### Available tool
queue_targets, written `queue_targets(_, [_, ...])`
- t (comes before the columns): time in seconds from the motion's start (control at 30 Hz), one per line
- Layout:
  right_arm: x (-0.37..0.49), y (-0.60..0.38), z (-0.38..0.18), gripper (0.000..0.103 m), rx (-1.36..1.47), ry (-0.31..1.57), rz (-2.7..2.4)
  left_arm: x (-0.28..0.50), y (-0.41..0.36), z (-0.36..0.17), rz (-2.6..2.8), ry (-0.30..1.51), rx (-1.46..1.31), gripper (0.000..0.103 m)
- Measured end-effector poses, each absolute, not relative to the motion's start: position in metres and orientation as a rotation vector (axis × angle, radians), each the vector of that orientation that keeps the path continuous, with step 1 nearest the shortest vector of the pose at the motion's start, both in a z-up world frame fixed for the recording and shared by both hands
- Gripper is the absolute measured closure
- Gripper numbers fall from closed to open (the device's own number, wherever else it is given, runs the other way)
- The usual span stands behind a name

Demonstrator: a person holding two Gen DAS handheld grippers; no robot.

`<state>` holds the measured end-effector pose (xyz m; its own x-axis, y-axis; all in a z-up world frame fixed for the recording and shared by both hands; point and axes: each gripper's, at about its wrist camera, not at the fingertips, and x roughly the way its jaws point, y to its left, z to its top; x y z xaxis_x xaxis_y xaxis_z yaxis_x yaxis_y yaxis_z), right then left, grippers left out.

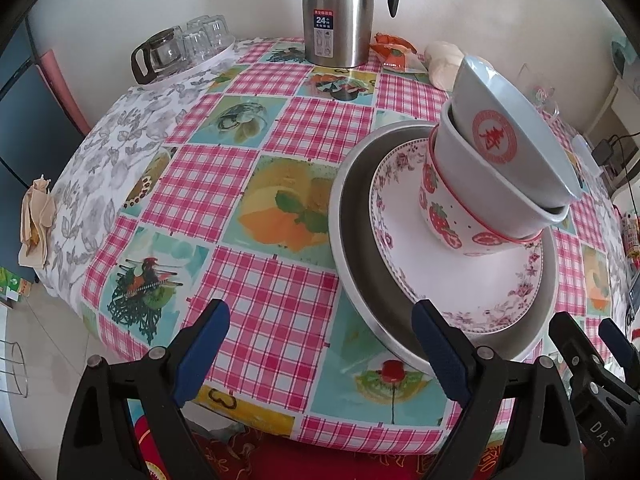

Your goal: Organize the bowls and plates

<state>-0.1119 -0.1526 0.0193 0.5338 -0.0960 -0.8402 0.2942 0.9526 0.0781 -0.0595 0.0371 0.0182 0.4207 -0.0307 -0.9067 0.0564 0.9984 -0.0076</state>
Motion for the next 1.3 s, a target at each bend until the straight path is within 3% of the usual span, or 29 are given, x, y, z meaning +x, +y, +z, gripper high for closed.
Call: queue_targets(1.3, [-0.1196, -0.1530, 0.0177, 0.000, 0.223, 0.987, -0.236, -0.0626, 0.0416, 0.0137, -0.054, 1.159, 0.011, 0.010])
